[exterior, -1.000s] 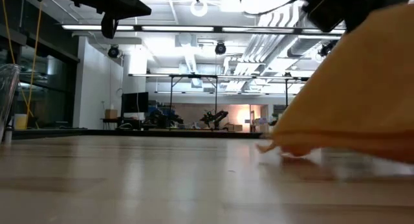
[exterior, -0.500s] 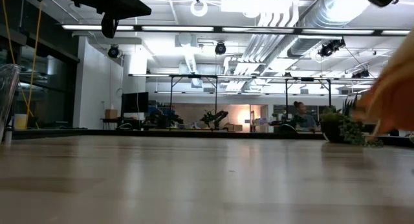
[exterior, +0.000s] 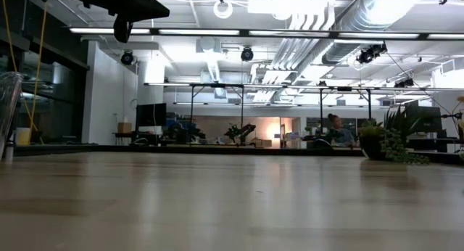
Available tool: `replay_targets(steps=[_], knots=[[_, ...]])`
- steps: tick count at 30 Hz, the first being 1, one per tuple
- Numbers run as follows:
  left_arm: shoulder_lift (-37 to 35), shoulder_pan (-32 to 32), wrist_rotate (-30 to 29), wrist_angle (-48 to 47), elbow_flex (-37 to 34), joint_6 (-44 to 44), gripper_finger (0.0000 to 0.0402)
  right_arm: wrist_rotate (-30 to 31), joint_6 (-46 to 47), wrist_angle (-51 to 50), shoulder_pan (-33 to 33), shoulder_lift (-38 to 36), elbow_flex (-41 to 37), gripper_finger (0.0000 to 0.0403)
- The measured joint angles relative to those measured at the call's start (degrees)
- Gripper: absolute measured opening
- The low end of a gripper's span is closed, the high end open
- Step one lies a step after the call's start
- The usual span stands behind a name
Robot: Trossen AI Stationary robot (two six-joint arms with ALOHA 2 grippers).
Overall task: Fold microfiber towels
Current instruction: Stack the orange microfiber cloth on top of the yellow microfiber cloth
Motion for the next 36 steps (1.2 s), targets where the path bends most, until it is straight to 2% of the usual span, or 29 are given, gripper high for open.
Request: replay_targets(steps=[6, 11, 14, 17, 24, 30, 33, 36], knots=[[0.00, 0.00, 0.02, 0.02, 0.00, 0.00, 0.0000, -3.66, -6.19, 0.49, -0.22, 0.04, -2.05, 0.0000], [0.00, 0.00, 0.00, 0.02, 0.00, 0.00, 0.0000, -13.90, -11.93, 3.14, -0.96, -0.21, -1.34, 0.0000], [-0.01, 0.00, 0.03, 0.02, 0.00, 0.00, 0.0000, -17.45, -16.91, 4.32, -1.56, -0.50, -0.72, 0.0000], [0.00, -0.02, 0.04, 0.02, 0.00, -0.05, 0.0000, -17.35, -23.71, 5.92, -2.61, -0.39, -0.72, 0.0000], [-0.01, -0.01, 0.04, 0.02, 0.00, -0.13, 0.0000, -10.84, -38.26, 5.08, -7.40, 2.00, -0.77, 0.0000], [-0.02, 0.00, 0.09, 0.02, 0.00, -0.26, 0.0000, -12.36, -48.84, 2.16, -9.95, 6.19, -2.07, 0.0000], [0.00, 0.00, 0.13, 0.02, 0.00, -0.80, 0.0000, -14.26, -49.54, -1.72, -9.81, 5.95, -2.07, 0.0000], [0.00, -0.01, 0.12, 0.02, 0.00, -0.55, 0.0000, -15.05, -50.70, -1.46, -8.60, 3.75, -1.37, 0.0000]])
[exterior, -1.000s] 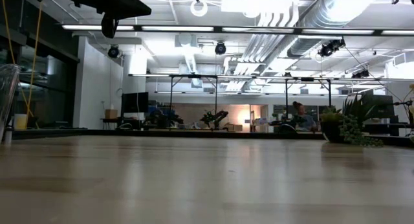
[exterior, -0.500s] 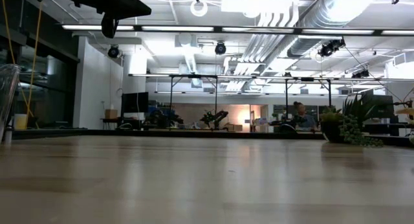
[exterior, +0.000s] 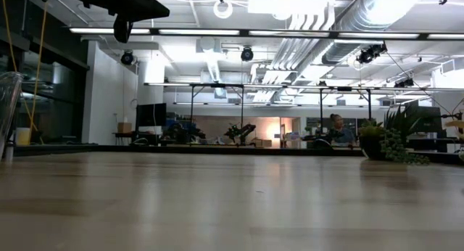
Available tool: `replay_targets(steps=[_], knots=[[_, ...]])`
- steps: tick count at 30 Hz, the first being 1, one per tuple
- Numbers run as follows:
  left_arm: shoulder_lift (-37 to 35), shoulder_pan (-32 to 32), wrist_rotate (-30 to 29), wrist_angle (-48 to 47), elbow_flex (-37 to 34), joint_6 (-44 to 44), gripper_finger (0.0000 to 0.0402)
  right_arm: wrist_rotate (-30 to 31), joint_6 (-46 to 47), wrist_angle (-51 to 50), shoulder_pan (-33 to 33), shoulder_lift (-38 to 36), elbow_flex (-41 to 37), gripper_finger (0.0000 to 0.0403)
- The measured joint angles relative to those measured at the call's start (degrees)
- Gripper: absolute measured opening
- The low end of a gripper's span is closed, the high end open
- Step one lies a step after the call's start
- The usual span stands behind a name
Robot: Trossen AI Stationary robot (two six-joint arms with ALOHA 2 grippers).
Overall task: Fold microfiber towels
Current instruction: Stack the orange microfiber cloth on top of the yellow microfiber cloth
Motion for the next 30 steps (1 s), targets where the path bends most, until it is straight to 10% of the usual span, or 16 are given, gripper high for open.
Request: replay_targets(steps=[9, 30], knots=[[0.00, -0.01, 0.29, 0.02, 0.00, -3.69, 0.0000, -14.48, -4.66, 5.05, -2.37, -6.66, 0.68, 0.0000], [-0.02, 0.01, 0.43, 0.04, 0.00, -10.85, 0.0000, 1.94, -9.48, 18.74, -10.27, -5.69, -22.21, 0.0000]])
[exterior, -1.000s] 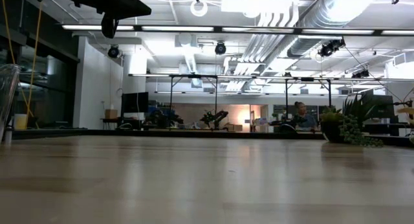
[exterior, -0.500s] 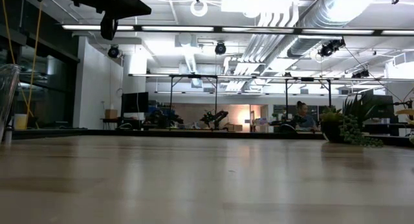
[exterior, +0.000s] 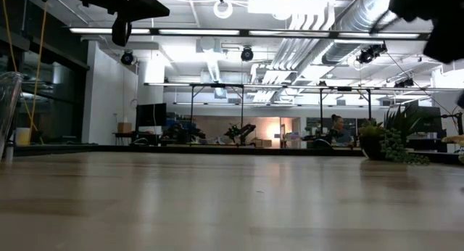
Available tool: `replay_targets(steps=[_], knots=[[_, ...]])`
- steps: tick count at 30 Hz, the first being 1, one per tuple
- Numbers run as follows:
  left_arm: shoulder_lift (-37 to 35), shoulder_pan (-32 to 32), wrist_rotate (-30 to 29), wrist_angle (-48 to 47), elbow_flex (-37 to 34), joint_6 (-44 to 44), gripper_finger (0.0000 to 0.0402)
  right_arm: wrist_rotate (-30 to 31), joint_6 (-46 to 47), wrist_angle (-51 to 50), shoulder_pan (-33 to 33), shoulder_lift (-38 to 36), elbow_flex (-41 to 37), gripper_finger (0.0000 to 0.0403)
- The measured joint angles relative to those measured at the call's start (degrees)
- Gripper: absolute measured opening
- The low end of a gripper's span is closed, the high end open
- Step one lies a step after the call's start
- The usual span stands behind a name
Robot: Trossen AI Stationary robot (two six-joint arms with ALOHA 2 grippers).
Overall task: Fold microfiber towels
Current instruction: Stack the orange microfiber cloth on top of the yellow microfiber cloth
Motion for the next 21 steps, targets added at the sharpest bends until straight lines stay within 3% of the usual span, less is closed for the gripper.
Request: replay_targets(steps=[4, 14, 21], knots=[[0.02, 0.00, 0.00, 0.00, 0.00, -0.19, 0.0000, 3.40, 0.22, 4.47, -0.02, -0.02, 1.69, 0.0001], [0.02, -0.02, 1.18, -0.02, 0.00, 0.06, 0.0000, 5.35, 5.03, -3.65, 0.02, 0.00, 1.86, 0.0021], [0.01, -0.01, 1.43, -0.02, 0.00, 1.33, 0.0000, 6.46, 6.62, -4.22, -0.06, 0.00, 1.86, 0.0108]])
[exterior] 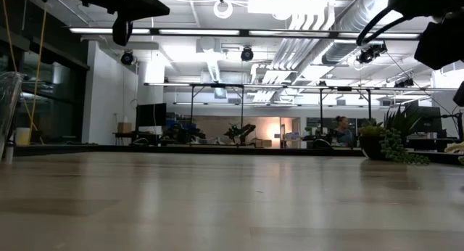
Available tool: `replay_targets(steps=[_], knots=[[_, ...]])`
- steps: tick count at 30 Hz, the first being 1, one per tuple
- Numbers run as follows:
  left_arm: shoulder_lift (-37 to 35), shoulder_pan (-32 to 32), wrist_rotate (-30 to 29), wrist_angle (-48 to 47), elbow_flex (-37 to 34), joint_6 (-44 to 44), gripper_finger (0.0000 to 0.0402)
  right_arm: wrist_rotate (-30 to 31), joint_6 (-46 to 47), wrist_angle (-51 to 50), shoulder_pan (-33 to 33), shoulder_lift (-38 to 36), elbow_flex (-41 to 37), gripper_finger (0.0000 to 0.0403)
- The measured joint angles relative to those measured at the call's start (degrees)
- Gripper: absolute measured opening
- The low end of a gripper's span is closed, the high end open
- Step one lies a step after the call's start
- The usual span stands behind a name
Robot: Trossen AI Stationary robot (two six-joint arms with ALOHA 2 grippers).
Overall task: Fold microfiber towels
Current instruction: Stack the orange microfiber cloth on top of the yellow microfiber cloth, then put the stacked microfiber cloths into the transparent bin
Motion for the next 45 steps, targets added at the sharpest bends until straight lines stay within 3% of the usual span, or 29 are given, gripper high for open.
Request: replay_targets(steps=[4, 7, 14, 23, 30, 34, 36, 41, 45], knots=[[0.00, -0.01, 0.08, 0.02, 0.00, 0.01, 0.0000, 0.53, -1.69, -2.55, -1.55, -0.04, 0.02, 0.0164], [-0.01, 0.01, 0.08, 0.00, 0.00, 0.03, 0.0000, 1.49, -2.05, -5.96, -3.44, -0.04, 0.02, 0.0182], [0.00, 0.00, 0.08, -0.01, 0.00, 0.02, 0.0000, 0.89, -4.41, -7.50, -7.64, -0.87, 0.93, 0.0185], [0.00, -0.01, 0.08, -0.02, 0.01, 0.03, 0.0000, 5.80, -11.79, -7.47, -12.05, -1.90, 11.86, 0.0185], [-0.01, 0.01, 0.08, -0.02, 0.00, 0.03, 0.0000, 15.09, -3.02, 8.10, -13.21, -1.58, 17.38, 0.0185], [0.00, -0.01, 0.06, -0.02, 0.00, 0.05, 0.0000, 16.74, -4.04, 15.60, -11.89, 0.49, 21.46, 0.0184], [0.00, 0.01, 0.06, 0.06, 0.00, 1.58, 0.0000, 19.07, -8.05, 14.98, -10.04, 2.40, 25.36, 0.0177], [-0.01, 0.00, 0.12, 2.59, 0.00, 7.01, 0.0000, 33.13, -19.21, 11.67, -6.02, 7.11, 35.38, 0.0124], [-0.64, 0.01, 5.04, 8.53, 0.03, 12.85, 0.0000, 39.50, -21.61, 16.09, -7.47, 7.94, 36.13, 0.0059]])
